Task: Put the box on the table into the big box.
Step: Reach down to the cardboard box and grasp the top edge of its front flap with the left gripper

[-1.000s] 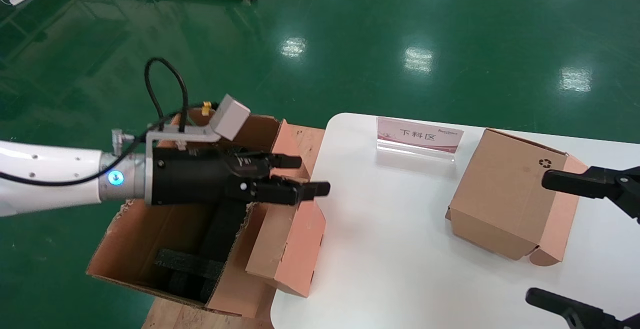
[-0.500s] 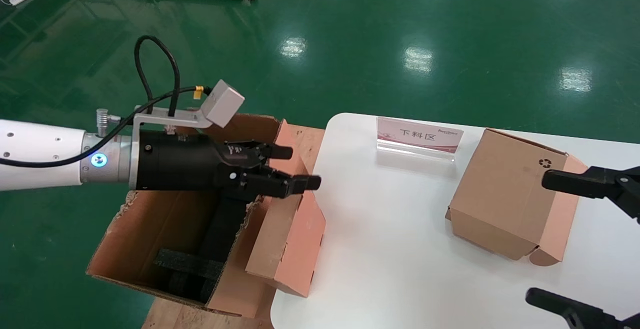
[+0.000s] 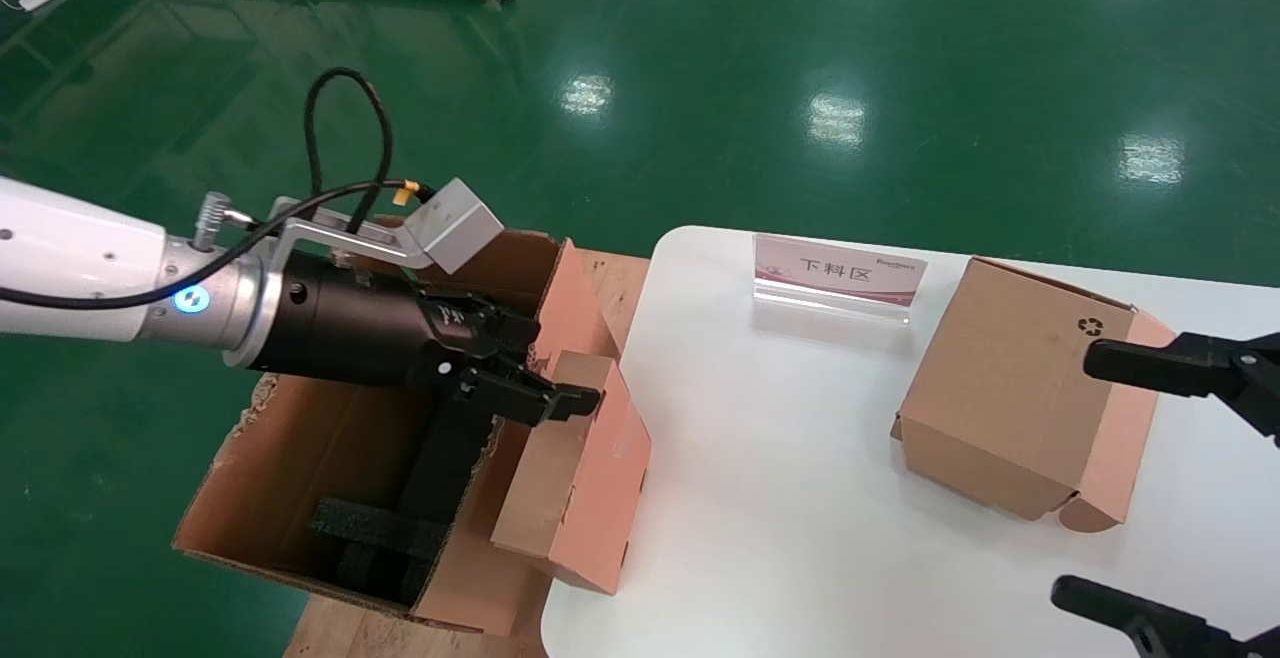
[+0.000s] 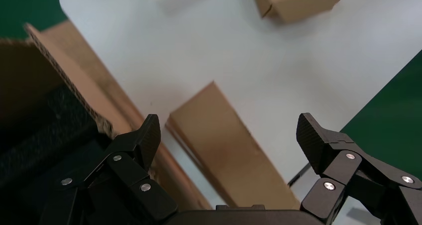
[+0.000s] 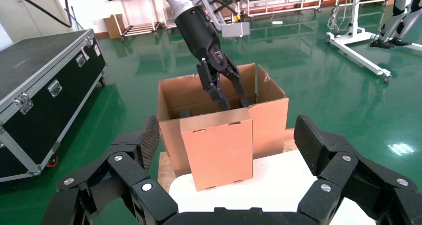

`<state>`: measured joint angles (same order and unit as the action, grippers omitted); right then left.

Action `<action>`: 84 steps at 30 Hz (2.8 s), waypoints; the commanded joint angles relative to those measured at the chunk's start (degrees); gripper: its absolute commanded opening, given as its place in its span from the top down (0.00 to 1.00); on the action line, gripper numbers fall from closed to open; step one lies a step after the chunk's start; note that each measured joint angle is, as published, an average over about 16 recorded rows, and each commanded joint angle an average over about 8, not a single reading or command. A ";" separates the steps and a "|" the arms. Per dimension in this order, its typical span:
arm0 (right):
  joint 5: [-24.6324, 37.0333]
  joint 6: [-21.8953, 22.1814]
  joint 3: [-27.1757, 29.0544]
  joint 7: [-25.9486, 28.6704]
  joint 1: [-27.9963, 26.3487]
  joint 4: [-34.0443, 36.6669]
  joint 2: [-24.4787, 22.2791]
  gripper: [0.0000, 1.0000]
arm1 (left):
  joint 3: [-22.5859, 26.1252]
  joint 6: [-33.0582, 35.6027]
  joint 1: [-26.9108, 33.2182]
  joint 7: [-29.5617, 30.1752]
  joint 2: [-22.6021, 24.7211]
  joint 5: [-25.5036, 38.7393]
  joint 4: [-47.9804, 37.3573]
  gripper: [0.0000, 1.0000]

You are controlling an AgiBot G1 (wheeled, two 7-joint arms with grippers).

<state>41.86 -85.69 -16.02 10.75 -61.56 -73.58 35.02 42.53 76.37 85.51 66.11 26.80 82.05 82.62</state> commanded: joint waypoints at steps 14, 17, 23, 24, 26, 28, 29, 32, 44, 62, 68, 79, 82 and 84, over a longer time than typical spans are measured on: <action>0.00 0.00 0.00 0.00 0.00 0.00 0.00 0.00 | 18.64 4.34 12.73 18.81 4.69 2.16 1.96 0.00; 0.00 0.00 0.00 0.00 0.00 0.00 0.00 0.00 | 22.73 5.18 16.03 22.81 6.26 2.19 2.03 0.00; 0.00 0.00 0.00 0.00 0.00 0.00 0.00 0.00 | 30.74 6.71 22.33 29.85 9.63 2.63 2.12 0.00; 0.00 0.00 0.00 0.00 0.00 0.00 0.00 0.00 | 32.06 6.95 23.32 30.91 10.21 2.75 2.13 0.00; 0.00 0.00 0.00 0.00 0.00 0.00 0.00 0.00 | 34.54 7.38 25.09 32.80 11.31 3.01 2.14 0.00; 0.00 0.00 0.00 0.00 0.00 0.00 0.00 0.00 | 36.92 7.80 26.69 34.56 12.38 3.32 2.15 0.00; 0.00 0.00 0.00 0.00 0.00 0.00 0.00 0.00 | 38.08 8.01 27.42 35.41 12.93 3.51 2.15 0.00; 0.00 0.00 0.00 0.00 0.00 0.00 0.00 0.00 | 41.16 8.56 29.12 37.68 14.48 4.18 2.16 0.00; 0.00 0.00 0.00 0.00 0.00 0.00 0.00 0.00 | 48.04 9.94 31.02 44.77 19.76 7.29 2.18 0.00; 0.00 0.00 0.00 0.00 0.00 0.00 0.00 0.00 | 49.60 9.82 31.71 51.16 25.10 9.78 2.18 0.00; 0.00 0.00 0.00 0.00 0.00 0.00 0.00 0.00 | 49.65 9.55 31.49 52.40 26.30 10.10 2.18 0.38; 0.00 0.00 0.00 0.00 0.00 0.00 0.00 1.00 | 49.73 9.33 31.24 53.40 27.28 10.35 2.18 1.00; 0.00 0.00 0.00 0.00 0.00 0.00 0.00 1.00 | 49.73 9.31 31.21 53.50 27.37 10.37 2.18 1.00; 0.00 0.00 0.00 0.00 0.00 0.00 0.00 1.00 | 49.74 9.30 31.20 53.54 27.41 10.38 2.18 1.00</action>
<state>41.86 -85.69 -16.02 10.75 -61.56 -73.58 35.02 92.27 85.68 116.73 119.63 54.21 92.43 84.79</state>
